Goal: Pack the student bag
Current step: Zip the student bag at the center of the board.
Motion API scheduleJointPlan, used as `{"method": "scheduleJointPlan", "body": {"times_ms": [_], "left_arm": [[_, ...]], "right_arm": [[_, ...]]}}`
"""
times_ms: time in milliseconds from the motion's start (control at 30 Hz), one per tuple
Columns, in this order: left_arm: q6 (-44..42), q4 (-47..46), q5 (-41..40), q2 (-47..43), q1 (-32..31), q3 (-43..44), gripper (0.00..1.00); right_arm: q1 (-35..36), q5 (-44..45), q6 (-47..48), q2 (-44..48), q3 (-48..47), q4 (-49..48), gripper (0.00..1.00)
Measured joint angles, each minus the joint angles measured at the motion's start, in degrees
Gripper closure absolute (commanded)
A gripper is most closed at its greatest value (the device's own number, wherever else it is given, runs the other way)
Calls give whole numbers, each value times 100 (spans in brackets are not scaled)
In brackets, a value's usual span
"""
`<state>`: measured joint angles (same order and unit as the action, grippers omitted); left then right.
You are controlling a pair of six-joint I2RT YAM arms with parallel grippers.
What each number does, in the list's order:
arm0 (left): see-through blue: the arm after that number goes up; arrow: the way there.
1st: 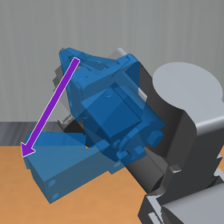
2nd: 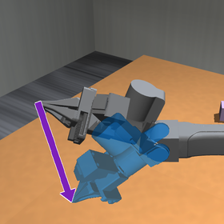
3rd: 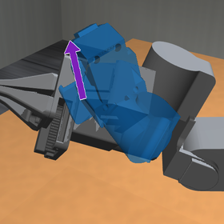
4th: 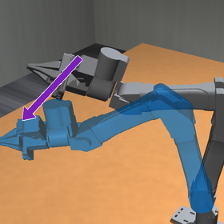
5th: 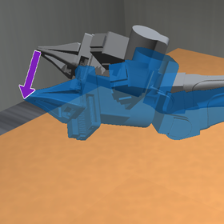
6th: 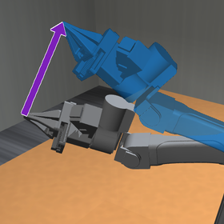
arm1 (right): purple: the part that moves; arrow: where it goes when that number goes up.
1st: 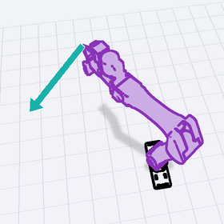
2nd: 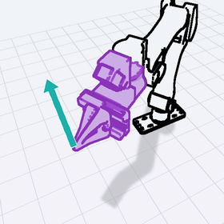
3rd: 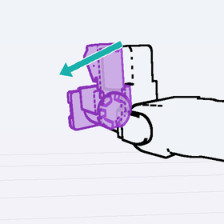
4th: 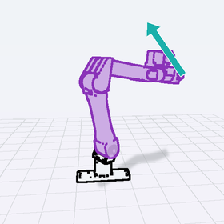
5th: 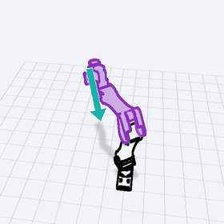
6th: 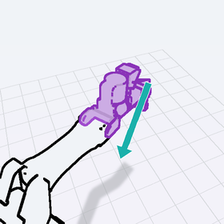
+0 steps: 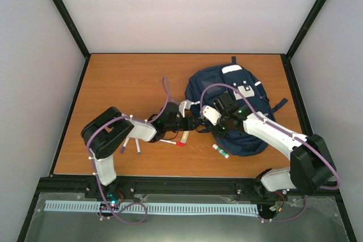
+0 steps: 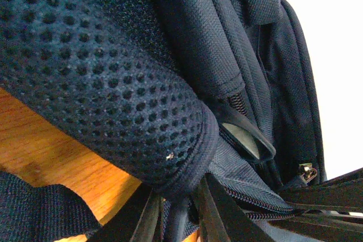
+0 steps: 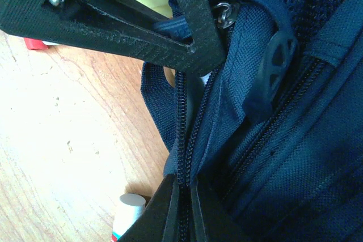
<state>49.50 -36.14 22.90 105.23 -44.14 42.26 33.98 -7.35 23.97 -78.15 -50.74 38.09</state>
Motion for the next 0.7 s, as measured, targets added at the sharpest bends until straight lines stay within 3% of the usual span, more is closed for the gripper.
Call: {"method": "scheduleJointPlan", "body": {"times_ms": [267, 600, 700], "left_arm": [[-2, -39, -13, -66, 0, -74, 90], [-20, -2, -79, -254, 0, -240, 81], [-59, 111, -83, -374, 0, -413, 84]], "right_arm": [[2, -37, 0, 0, 2, -4, 97], [2, -50, 2, -2, 4, -13, 97], [-7, -24, 2, -2, 4, -20, 97]]}}
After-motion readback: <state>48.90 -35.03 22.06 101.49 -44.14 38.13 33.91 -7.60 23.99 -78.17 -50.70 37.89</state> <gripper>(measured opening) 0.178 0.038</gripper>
